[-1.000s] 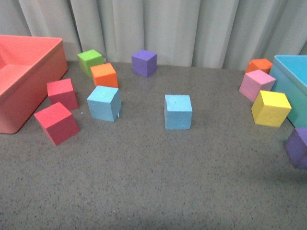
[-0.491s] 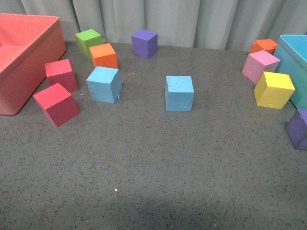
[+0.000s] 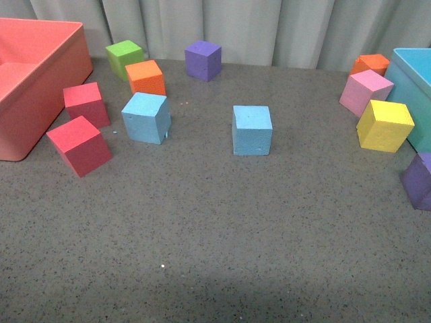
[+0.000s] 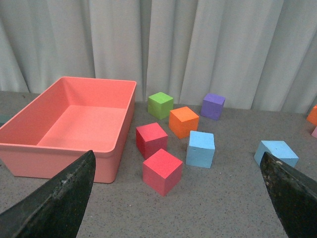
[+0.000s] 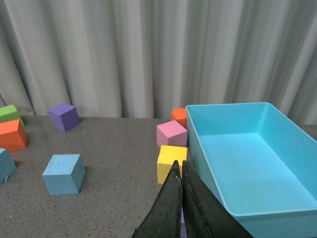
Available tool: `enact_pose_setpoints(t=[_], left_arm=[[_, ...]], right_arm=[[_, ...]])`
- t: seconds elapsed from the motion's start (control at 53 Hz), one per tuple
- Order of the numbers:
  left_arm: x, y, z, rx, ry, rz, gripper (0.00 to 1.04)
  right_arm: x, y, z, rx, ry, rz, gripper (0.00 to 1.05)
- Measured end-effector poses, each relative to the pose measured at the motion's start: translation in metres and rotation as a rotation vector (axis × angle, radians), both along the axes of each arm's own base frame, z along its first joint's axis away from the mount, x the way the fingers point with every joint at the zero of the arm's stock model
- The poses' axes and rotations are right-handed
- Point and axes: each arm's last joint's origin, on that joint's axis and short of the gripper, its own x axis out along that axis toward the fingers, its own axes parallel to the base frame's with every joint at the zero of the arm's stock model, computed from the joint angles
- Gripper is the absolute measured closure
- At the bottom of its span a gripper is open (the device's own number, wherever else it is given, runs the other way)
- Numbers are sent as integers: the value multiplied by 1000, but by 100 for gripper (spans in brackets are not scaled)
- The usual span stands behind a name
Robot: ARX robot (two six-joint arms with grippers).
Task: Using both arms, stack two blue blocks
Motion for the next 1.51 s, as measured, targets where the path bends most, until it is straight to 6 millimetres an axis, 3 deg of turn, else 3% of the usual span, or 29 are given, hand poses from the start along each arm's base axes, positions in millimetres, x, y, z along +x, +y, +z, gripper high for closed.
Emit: enact_pose_setpoints(t=[1.245,1.509], left_arm=[[0,0,0,0,-1,0,7],[0,0,0,0,-1,0,7]], right_arm=[[-35,0,0,0,-7,3,104],[-35,0,0,-1,-8,3,48]])
